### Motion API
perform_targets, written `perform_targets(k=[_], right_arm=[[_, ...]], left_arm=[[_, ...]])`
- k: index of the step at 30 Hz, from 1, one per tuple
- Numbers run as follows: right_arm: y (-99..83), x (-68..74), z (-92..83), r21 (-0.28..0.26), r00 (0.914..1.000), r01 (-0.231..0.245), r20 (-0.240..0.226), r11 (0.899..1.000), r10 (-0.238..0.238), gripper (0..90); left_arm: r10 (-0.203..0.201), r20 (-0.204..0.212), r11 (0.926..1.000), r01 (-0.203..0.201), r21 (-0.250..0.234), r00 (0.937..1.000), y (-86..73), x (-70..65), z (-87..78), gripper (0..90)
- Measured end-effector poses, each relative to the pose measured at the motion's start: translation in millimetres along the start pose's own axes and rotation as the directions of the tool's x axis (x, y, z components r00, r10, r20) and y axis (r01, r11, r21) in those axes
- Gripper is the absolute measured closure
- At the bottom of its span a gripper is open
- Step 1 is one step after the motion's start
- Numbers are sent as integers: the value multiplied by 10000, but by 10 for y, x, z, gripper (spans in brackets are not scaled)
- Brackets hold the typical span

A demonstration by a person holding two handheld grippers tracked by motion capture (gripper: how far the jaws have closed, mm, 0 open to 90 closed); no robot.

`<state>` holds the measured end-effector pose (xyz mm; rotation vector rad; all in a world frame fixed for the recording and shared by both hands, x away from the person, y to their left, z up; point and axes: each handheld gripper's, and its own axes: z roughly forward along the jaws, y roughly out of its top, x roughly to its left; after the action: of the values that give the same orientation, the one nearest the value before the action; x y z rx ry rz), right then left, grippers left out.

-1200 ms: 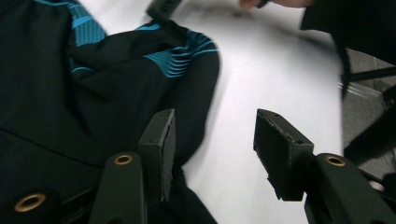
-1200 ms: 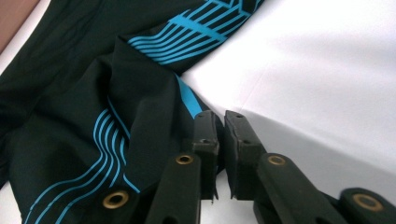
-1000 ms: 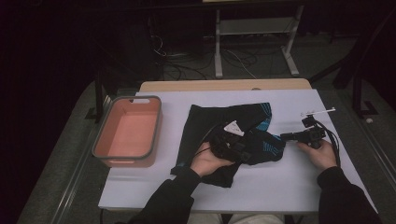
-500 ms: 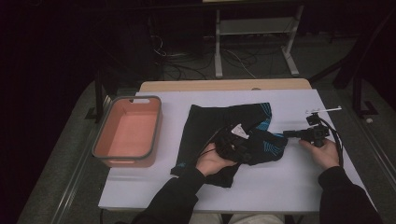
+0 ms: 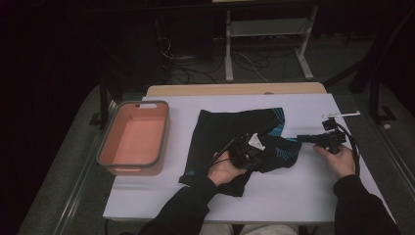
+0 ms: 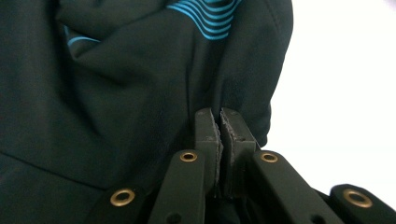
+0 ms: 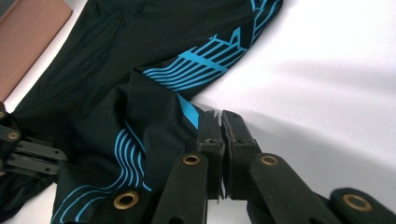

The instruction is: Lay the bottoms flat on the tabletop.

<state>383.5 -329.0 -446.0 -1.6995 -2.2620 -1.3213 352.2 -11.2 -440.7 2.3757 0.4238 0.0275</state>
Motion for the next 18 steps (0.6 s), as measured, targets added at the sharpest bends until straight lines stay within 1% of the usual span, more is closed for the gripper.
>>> perform_targets(k=[2,4,6,8,10,13,14,16,17,18], right_arm=[[-1,0,-16,-125,10000,-15,29,9999,15,860],[0,6,-27,-182,10000,-31,52,9998,32,860],[1,15,-26,-181,10000,19,85,9998,-18,860],[1,27,-20,-173,9999,54,112,9998,-52,860],[4,38,-15,-164,9999,92,101,9998,-90,860],[3,46,2,-119,9999,141,99,9998,-140,859],[1,49,12,-68,9998,154,94,9999,-153,860],[0,63,31,40,9998,194,106,9998,-194,859],[0,69,40,60,9995,280,159,9996,-281,860],[1,74,42,95,9993,321,191,9994,-323,859]], left_arm=[[-436,65,9984,438,-359,9990,-5,54,-62,865],[-778,74,9953,781,-569,9969,-15,105,-104,865],[-1074,-36,9917,1068,-712,9942,-34,160,-140,866],[-1263,-237,9895,1243,-744,9917,-54,211,-176,866],[-1518,-383,9857,1484,-792,9877,-88,263,-195,866],[-1724,-677,9841,1688,-553,9827,-166,324,-147,864],[-1744,-722,9841,1714,-458,9820,-190,341,-124,863],[-1931,-613,9801,1896,-586,9793,-220,356,-102,858],[-1945,-617,9798,1910,-589,9790,-218,354,-102,846],[-1896,-711,9806,1851,-653,9793,-209,341,-106,828]])
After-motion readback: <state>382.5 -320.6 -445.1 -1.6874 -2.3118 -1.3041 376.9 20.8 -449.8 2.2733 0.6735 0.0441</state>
